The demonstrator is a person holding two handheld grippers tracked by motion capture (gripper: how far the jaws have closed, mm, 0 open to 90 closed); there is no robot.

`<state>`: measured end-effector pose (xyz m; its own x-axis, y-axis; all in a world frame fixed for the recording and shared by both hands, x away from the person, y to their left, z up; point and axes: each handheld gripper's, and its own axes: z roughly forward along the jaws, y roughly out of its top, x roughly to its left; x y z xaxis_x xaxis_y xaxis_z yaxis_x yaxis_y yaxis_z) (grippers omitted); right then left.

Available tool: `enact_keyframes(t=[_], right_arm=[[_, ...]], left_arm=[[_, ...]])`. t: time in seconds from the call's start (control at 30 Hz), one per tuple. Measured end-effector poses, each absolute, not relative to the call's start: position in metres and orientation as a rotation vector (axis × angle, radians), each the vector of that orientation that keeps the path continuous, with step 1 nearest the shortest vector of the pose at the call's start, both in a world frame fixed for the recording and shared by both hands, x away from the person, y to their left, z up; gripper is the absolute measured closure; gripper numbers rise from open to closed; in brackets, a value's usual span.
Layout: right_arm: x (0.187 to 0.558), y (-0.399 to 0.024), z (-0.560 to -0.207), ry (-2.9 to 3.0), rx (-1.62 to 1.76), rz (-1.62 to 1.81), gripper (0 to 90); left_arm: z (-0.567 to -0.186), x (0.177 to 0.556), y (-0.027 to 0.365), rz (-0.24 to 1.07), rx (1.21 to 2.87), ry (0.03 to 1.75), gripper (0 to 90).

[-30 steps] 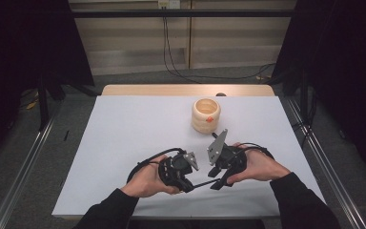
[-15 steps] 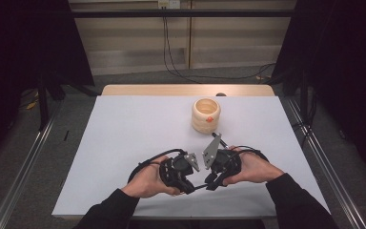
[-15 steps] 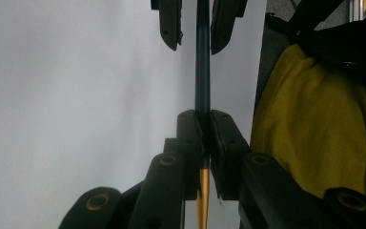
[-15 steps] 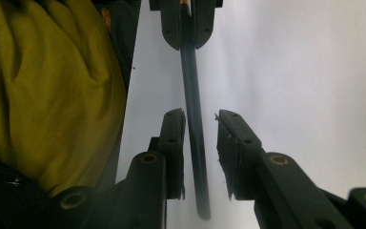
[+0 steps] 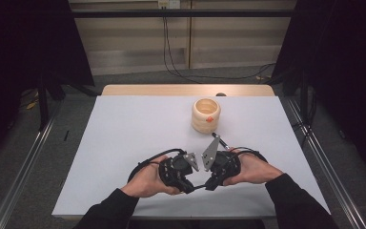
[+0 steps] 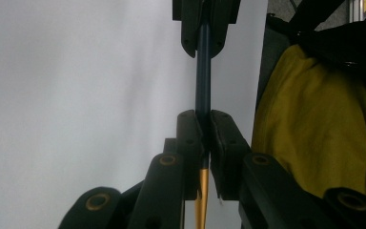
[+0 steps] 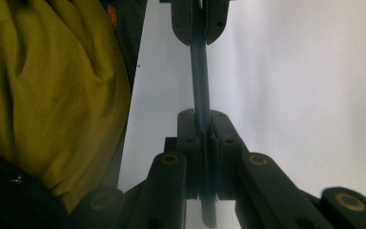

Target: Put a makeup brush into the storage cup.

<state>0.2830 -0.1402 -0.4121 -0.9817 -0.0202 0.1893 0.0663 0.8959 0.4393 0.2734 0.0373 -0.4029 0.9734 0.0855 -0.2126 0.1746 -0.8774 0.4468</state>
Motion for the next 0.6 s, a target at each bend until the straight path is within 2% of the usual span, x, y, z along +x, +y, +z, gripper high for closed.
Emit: enact_keyframes(t=[0.37,0.43,0.6], right_arm=[[0.2847,-0.1425,-0.4123,-2.877,-0.018,-0.701,85.2],[0.2837,-0.1434,-0.4117,-2.868,-0.033,-0.672,85.2],[0.285,-0.1439,-0.4115,-2.88,-0.022,-0.7,85.3]], left_arm=[[-0.4029,0.2759,0.0385,-0.251,2.628,0.169,81.1],[-0.4022,0.2769,0.0393,-0.263,2.628,0.161,78.0],[-0.4033,0.2755,0.0387,-0.182,2.587,0.201,65.8]])
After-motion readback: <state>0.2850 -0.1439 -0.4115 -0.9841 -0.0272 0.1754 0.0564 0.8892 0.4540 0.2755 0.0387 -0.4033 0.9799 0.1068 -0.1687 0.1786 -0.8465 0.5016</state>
